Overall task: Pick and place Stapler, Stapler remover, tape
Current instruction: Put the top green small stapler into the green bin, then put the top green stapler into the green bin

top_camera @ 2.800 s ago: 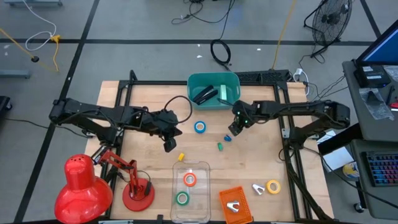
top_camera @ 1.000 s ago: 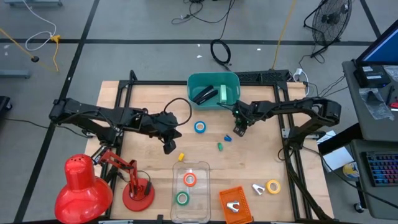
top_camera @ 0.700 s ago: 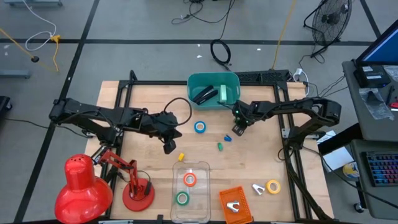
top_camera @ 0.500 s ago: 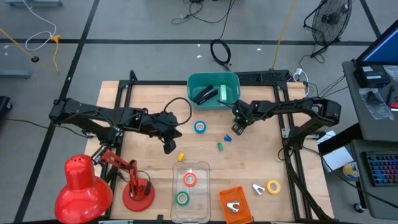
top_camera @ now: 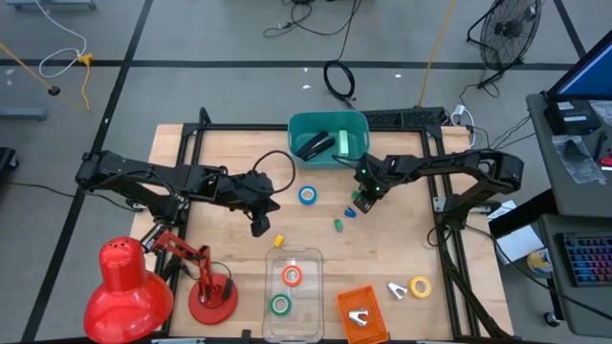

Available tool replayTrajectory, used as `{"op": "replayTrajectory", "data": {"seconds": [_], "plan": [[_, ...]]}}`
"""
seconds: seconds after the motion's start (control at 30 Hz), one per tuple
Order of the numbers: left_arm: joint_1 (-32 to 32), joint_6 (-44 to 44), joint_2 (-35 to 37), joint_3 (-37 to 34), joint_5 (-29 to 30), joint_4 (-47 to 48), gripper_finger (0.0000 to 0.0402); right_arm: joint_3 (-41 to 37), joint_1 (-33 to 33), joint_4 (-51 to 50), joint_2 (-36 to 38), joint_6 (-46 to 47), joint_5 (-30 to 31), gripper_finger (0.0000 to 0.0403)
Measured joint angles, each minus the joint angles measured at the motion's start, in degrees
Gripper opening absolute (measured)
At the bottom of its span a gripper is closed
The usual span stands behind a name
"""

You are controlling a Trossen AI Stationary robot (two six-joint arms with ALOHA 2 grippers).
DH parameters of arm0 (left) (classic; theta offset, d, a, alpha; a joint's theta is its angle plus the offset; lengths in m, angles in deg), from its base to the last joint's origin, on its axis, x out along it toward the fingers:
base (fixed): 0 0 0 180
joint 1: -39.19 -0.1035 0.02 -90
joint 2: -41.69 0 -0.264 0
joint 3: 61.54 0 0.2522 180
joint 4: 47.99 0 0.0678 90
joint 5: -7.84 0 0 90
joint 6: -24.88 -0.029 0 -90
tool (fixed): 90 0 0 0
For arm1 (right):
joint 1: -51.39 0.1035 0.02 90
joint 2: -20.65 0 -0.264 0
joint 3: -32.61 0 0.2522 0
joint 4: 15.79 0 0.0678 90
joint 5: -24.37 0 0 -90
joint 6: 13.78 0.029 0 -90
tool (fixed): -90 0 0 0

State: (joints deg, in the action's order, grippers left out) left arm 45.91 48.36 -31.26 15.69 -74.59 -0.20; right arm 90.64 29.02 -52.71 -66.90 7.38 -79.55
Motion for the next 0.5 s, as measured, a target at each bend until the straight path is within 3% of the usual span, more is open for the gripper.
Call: {"op": "replayTrajectory", "data": {"seconds": [0.27, 0.5], "plan": [[0.0, -1.0, 0.0, 0.0, 0.0, 0.0, 0.0001, 0.1, 1.2, 1.4, 0.9, 1.8, -1.9, 0.0003], [0.0, -1.9, 0.0, 0.0, 0.0, 0.0, 0.0001, 0.0, 2.2, -0.6, 2.4, 3.0, -1.0, 0.0049]]}}
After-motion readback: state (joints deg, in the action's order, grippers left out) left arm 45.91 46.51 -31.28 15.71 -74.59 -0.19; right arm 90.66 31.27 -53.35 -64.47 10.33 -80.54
